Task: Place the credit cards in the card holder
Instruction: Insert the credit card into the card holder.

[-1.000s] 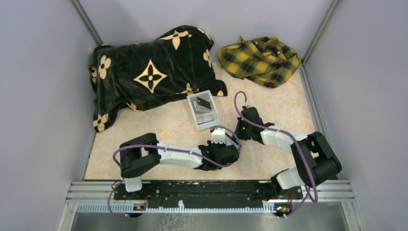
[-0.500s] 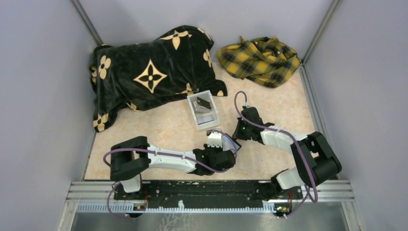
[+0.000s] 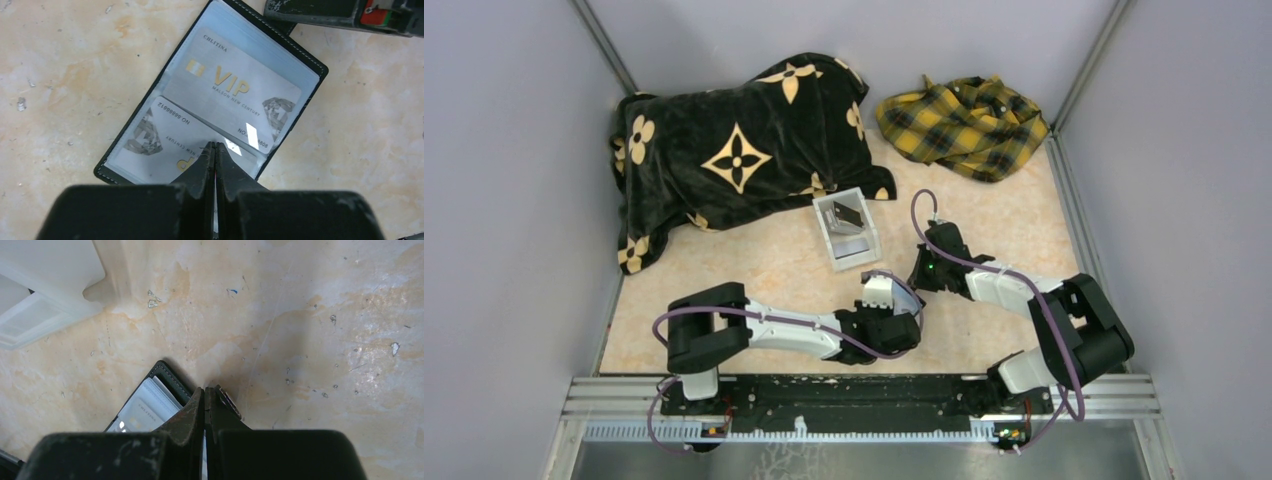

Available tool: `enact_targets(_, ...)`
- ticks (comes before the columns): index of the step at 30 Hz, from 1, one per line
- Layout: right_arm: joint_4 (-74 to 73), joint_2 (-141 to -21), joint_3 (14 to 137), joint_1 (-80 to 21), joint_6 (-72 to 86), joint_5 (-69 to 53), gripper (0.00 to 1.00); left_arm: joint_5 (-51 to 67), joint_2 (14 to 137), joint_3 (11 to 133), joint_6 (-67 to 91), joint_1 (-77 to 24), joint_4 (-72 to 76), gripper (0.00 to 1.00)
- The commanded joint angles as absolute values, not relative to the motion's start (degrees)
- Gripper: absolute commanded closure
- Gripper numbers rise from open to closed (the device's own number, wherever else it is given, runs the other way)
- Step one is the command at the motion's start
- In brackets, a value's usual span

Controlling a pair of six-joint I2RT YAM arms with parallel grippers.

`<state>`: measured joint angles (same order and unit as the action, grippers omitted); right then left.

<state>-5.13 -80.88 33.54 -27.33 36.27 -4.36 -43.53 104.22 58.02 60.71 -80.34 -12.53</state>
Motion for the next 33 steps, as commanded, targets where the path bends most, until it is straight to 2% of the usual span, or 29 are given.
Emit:
enact_targets(1,-9.06,-82.79,31.99,-28.43,36.22,-3.02,1.00,-40.72,107.19,60.06,60.16,-80.51,-15.36,0.96)
enact_targets(15,-9.30,-81.83,31.65,-28.89,36.43,-3.09,1.00,-45.12,109.11,61.33,63.51,-79.74,-19.87,0.93)
enact_targets(33,-10.04,-82.27,32.50,-31.00,37.46,-1.87,1.00,-47.96,106.47,58.02,51.26,-79.72,-4.41,0.90)
